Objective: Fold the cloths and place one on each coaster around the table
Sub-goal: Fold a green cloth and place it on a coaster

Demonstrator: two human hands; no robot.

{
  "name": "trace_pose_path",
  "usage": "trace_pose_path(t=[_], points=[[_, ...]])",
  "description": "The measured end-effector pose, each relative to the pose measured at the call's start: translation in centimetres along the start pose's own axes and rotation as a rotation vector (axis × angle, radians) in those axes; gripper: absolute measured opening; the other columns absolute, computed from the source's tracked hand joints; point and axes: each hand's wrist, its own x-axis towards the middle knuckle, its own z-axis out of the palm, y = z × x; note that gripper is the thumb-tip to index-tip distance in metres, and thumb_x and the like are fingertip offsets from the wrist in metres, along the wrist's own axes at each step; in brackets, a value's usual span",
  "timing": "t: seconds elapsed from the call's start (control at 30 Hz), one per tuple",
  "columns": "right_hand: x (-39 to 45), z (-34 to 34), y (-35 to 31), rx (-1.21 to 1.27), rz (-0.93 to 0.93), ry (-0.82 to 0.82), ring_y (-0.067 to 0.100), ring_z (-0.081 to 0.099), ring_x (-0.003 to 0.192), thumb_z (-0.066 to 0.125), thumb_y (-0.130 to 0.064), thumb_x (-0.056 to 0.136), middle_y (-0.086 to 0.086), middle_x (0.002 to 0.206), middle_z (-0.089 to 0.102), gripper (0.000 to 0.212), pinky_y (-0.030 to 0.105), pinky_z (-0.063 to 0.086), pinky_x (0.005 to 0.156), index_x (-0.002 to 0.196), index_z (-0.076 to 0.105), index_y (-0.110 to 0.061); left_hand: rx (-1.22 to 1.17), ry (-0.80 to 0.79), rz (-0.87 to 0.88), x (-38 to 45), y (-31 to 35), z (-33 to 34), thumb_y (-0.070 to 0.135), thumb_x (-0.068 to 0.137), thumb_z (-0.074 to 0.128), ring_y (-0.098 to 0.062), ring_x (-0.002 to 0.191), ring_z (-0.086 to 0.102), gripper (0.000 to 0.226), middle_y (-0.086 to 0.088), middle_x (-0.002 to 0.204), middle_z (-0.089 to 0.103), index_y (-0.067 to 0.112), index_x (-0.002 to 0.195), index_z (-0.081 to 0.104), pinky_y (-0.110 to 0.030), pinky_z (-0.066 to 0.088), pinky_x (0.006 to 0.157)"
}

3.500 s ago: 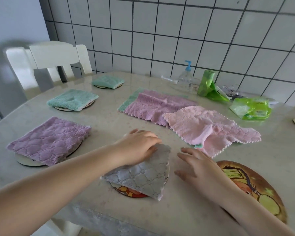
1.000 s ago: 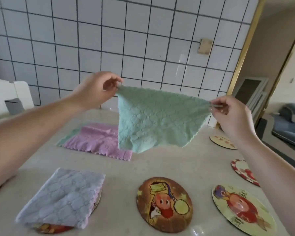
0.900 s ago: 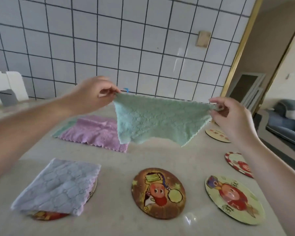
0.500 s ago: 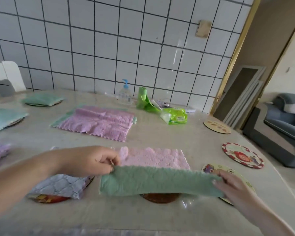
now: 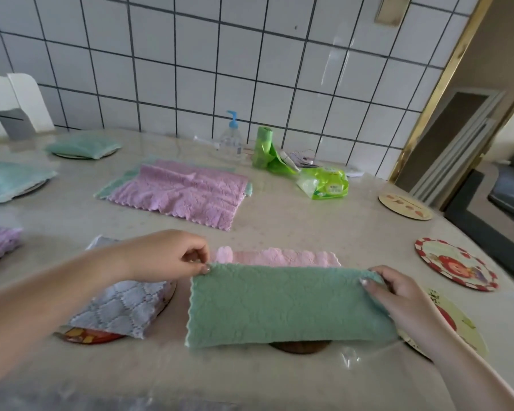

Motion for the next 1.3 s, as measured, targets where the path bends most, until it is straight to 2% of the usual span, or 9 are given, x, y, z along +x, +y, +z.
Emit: trace_pose_path(t=[0.1, 0.23, 0.5, 0.87, 0.93, 1.0, 1.13, 1.23, 1.3], points=[[1.9, 0.8, 0.1, -0.027, 0.000, -0.013, 0.011, 0.065, 0.067, 0.058, -0.023, 0.089, -0.001, 0.072, 0.069, 0.013, 0.031, 0.048, 0.060, 0.079, 0.066, -0.019, 0.014, 0.014, -0.031, 0.8, -0.8, 0.0, 0.037, 0.087, 0.060, -0.004, 0.071, 0.055, 0.008, 0.012, 0.080, 0.061, 0.035, 0.080, 0.056, -0.020, 0.043, 0.065], [4.2, 1.7, 0.6, -0.067, -0.010, -0.006, 0.019, 0.064, 0.076, 0.060, -0.020, 0.088, 0.003, 0.079, 0.069, 0.009, 0.033, 0.046, 0.066, 0.082, 0.066, -0.017, 0.036, 0.033, -0.042, 1.9, -1.4, 0.0, 0.031, 0.088, 0.060, 0.004, 0.069, 0.050, 0.012, 0.017, 0.080, 0.055, 0.035, 0.080, 0.053, -0.010, 0.038, 0.061], [8.3, 2.6, 2.1, -0.163, 0.014, 0.010, 0.013, 0.047, 0.047, 0.064, -0.024, 0.085, -0.008, 0.055, 0.052, 0.005, 0.030, 0.039, 0.051, 0.083, 0.063, -0.028, 0.004, 0.082, -0.088, 3.5, -3.1, 0.2, 0.029, 0.085, 0.063, -0.003, 0.079, 0.056, 0.012, 0.013, 0.088, 0.057, 0.029, 0.092, 0.054, -0.022, 0.047, 0.073], [9.5, 3.3, 1.7, -0.310, 0.054, 0.033, 0.022, 0.060, 0.061, 0.062, -0.029, 0.086, -0.001, 0.089, 0.067, 0.012, 0.025, 0.040, 0.048, 0.097, 0.063, -0.023, 0.002, 0.115, -0.147, 5.1, -3.3, 0.9, 0.022, 0.087, 0.062, -0.004, 0.076, 0.055, 0.019, 0.007, 0.088, 0.058, 0.023, 0.101, 0.051, -0.020, 0.043, 0.067], [9.3, 3.4, 1.2, -0.313, 0.064, 0.044, 0.019, 0.060, 0.070, 0.061, -0.028, 0.087, 0.000, 0.100, 0.064, 0.017, 0.026, 0.046, 0.055, 0.103, 0.061, -0.024, 0.103, 0.117, -0.145, 5.1, -3.0, 1.0, 0.024, 0.086, 0.063, -0.005, 0.077, 0.054, 0.026, 0.007, 0.091, 0.058, 0.019, 0.110, 0.052, -0.019, 0.042, 0.067], [8.9, 3.5, 0.6, -0.399, 0.026, 0.077, 0.018, 0.057, 0.099, 0.060, -0.030, 0.087, 0.001, 0.118, 0.056, 0.029, 0.031, 0.048, 0.077, 0.116, 0.057, -0.023, 0.261, 0.181, -0.119, 5.2, -2.5, 1.2, 0.031, 0.086, 0.062, -0.009, 0.093, 0.055, 0.035, 0.005, 0.104, 0.056, 0.019, 0.118, 0.052, -0.025, 0.044, 0.083], [6.8, 5.5, -2.7, -0.683, -0.186, -0.033, 0.015, 0.033, 0.133, 0.049, -0.039, 0.092, -0.005, 0.143, 0.039, 0.045, 0.037, 0.025, 0.112, 0.134, 0.045, -0.024, 0.301, 0.275, 0.013, 5.1, 1.0, 2.5, 0.035, 0.093, 0.049, -0.010, 0.118, 0.048, 0.039, 0.004, 0.128, 0.053, 0.020, 0.128, 0.052, -0.032, 0.032, 0.106], [5.4, 8.6, -4.7, -0.850, -0.274, -0.237, 0.012, 0.012, 0.143, 0.039, -0.044, 0.094, -0.009, 0.154, 0.021, 0.051, 0.045, 0.003, 0.117, 0.143, 0.031, -0.029, 0.197, 0.190, 0.080, 5.5, 4.2, 4.7, 0.030, 0.096, 0.042, -0.012, 0.125, 0.045, 0.040, 0.000, 0.136, 0.049, 0.015, 0.133, 0.047, -0.029, 0.030, 0.110], [4.7, 10.3, -5.3, -0.808, -0.285, -0.300, 0.011, 0.009, 0.144, 0.037, -0.042, 0.095, -0.007, 0.155, 0.017, 0.051, 0.047, 0.003, 0.117, 0.144, 0.027, -0.030, 0.199, 0.097, 0.054, 5.7, 5.1, 6.4, 0.032, 0.096, 0.039, -0.019, 0.131, 0.039, 0.046, -0.006, 0.141, 0.042, 0.011, 0.137, 0.039, -0.034, 0.027, 0.112]])
